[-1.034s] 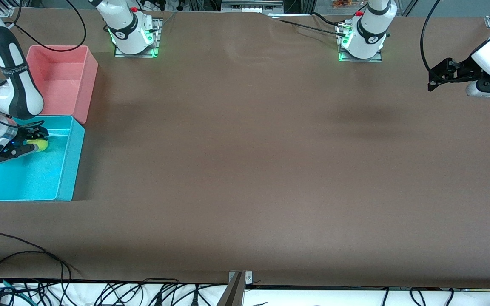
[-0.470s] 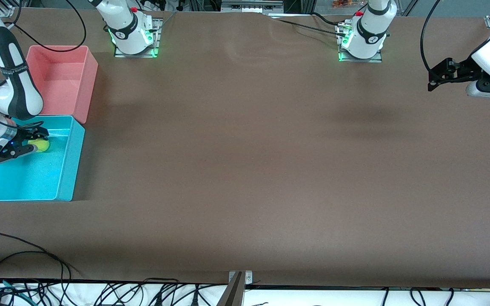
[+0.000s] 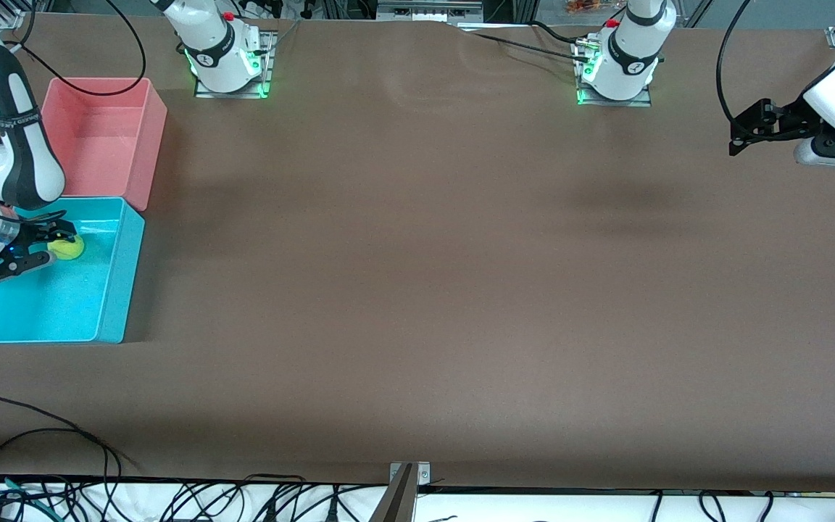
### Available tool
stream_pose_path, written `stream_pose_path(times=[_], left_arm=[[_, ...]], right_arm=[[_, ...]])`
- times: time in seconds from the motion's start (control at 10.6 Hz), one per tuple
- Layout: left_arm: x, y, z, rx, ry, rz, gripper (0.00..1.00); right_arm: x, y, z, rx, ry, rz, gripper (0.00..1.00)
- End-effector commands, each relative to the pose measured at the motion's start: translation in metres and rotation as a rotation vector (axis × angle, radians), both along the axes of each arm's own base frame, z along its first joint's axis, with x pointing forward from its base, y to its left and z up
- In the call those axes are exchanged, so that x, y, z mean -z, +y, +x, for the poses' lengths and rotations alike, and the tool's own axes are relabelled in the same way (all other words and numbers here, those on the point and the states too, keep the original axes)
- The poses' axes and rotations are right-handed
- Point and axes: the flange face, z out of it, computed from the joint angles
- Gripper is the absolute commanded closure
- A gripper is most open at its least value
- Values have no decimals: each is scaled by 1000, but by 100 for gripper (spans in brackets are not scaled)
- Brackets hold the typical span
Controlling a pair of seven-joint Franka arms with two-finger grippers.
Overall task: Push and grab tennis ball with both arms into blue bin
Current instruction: 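Lower the ball into the cyan bin and open the right gripper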
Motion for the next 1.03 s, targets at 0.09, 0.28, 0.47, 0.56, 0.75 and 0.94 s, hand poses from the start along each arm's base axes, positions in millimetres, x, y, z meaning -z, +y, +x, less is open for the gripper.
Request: stream_pose_path(times=[0.09, 0.28, 0.47, 0.56, 0.75, 0.94], left_arm=[[-6, 0, 1, -7, 3, 12, 0], [-6, 0, 1, -7, 3, 12, 0], [-6, -1, 1, -6, 3, 12, 0], [-6, -1, 1, -4, 3, 12, 0], [-6, 0, 1, -7, 3, 12, 0], [-6, 0, 1, -6, 3, 13, 0]], right_arm=[[-40, 9, 25, 69, 9, 62, 0], [-71, 23, 32, 77, -12, 86, 0], [-106, 46, 50, 61, -47, 117, 0], [-133, 66, 63, 35, -36, 130, 0], [-186, 104, 78, 41, 5, 153, 0], [-217, 142, 87, 38, 7, 163, 0]])
